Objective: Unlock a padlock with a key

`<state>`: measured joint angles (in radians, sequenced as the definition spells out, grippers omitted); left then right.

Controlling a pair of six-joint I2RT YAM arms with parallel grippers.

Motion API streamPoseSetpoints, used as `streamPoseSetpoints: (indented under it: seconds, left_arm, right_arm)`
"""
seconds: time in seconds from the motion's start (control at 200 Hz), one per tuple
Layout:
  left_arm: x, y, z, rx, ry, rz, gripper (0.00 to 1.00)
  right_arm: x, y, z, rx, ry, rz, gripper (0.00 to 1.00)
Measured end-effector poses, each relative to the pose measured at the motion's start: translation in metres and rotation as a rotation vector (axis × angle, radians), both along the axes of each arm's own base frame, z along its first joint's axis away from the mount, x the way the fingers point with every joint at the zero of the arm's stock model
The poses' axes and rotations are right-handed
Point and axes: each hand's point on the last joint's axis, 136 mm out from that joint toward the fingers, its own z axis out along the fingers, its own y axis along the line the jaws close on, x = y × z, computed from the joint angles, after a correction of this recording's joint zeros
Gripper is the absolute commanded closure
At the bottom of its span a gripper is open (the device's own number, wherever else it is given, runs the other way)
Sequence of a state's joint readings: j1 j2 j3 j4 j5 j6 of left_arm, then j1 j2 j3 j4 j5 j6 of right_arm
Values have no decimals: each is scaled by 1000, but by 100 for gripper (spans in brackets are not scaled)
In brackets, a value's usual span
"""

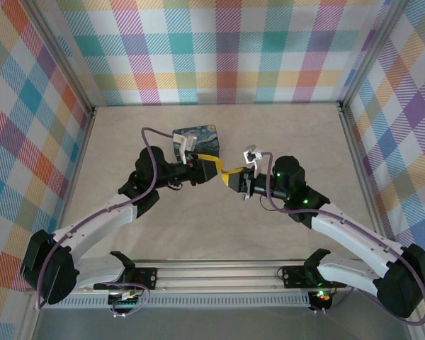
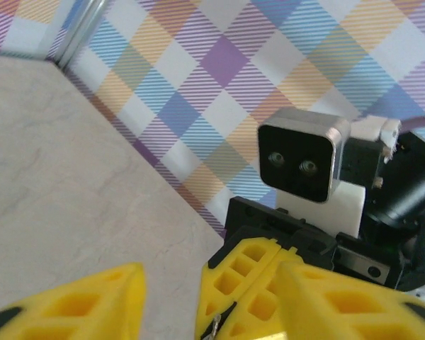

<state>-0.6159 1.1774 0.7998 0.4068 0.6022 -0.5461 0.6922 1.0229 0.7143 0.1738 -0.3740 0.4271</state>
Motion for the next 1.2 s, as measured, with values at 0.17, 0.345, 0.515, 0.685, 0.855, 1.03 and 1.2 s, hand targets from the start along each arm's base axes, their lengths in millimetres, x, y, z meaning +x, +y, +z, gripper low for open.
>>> streamPoseSetpoints:
  seconds: [0.17, 0.345, 0.515, 0.685, 0.855, 1.03, 1.2]
  left_arm:
    - [18, 8, -4, 89, 18, 108, 23]
    - [61, 11, -16, 215, 71, 237, 18]
    - [116, 15, -73, 446, 191, 353, 14]
    - [165, 22, -131, 667, 269, 433, 10]
    - [195, 21, -160, 804, 276, 458, 8]
    - [218, 13, -172, 860, 268, 455, 9]
    - [224, 9, -192, 905, 284, 428, 11]
  right_arm:
    - [2, -15, -15, -84, 15, -73, 100]
    - [8, -38, -38, -193, 64, -193, 100]
    - [8, -59, -69, -279, 132, -282, 100]
    - [6, -72, -91, -332, 195, -339, 100]
    - [6, -80, -101, -357, 225, -378, 100]
    - [7, -84, -104, -369, 232, -403, 100]
    - [9, -87, -104, -369, 238, -426, 100]
